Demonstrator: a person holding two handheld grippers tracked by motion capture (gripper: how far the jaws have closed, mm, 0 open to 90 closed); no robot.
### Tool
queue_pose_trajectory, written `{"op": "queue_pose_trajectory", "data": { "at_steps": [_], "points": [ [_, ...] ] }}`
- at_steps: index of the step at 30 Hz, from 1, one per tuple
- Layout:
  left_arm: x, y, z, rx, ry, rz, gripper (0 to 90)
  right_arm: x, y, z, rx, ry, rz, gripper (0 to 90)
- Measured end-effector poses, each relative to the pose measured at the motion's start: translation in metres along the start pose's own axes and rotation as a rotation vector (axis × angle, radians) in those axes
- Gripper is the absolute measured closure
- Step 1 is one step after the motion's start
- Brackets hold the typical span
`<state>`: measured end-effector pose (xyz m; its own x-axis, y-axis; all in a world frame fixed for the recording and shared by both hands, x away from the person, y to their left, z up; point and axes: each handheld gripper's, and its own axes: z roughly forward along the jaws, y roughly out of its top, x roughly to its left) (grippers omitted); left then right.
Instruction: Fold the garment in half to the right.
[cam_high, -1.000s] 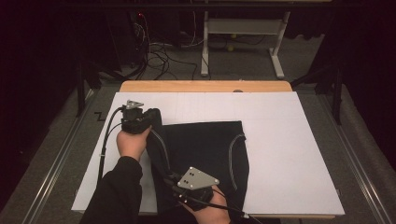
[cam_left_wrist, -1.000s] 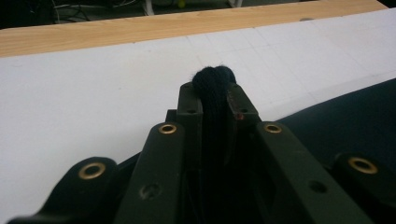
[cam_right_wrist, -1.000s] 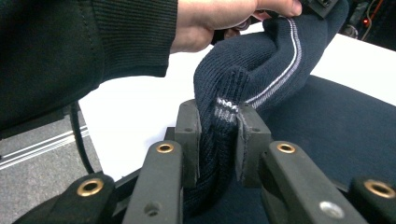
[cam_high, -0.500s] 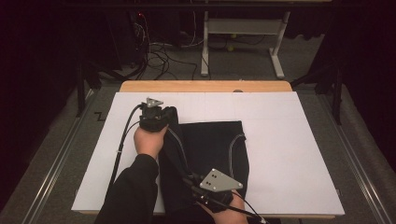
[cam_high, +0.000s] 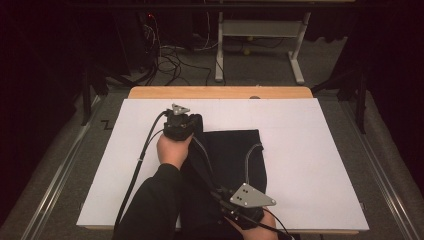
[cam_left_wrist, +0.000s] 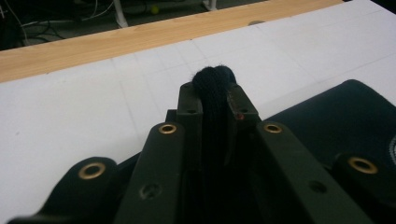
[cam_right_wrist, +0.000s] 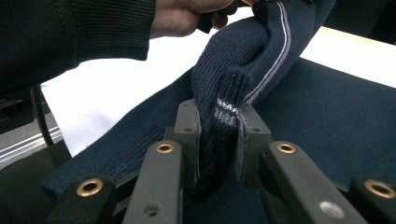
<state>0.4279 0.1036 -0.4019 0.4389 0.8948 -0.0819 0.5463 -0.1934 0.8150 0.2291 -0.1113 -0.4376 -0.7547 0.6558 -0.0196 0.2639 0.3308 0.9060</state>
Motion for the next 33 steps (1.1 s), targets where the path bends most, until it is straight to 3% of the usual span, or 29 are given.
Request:
{"op": "queue_pose_trajectory", "data": {
  "at_steps": [5,18,22,27,33],
  "points": [
    [-0.016,0.006,0.006,-0.015,-0.013,0.018,75.2,-0.007,-0.006,-0.01,0.004,-0.02,0.005,74.8],
    [-0.051,0.013,0.023,-0.054,-0.072,0.01,75.3,-0.02,-0.02,-0.032,0.011,-0.074,0.011,74.8],
    [-0.062,0.012,0.03,-0.073,-0.084,0.027,75.2,-0.026,-0.024,-0.04,0.007,-0.088,0.016,74.8],
    [-0.073,0.013,0.039,-0.061,-0.106,0.02,75.2,-0.034,-0.031,-0.051,0.013,-0.111,0.024,74.8],
    [-0.085,0.011,0.053,-0.015,-0.108,0.043,75.1,-0.04,-0.04,-0.059,0.033,-0.119,0.04,74.4]
  ]
}}
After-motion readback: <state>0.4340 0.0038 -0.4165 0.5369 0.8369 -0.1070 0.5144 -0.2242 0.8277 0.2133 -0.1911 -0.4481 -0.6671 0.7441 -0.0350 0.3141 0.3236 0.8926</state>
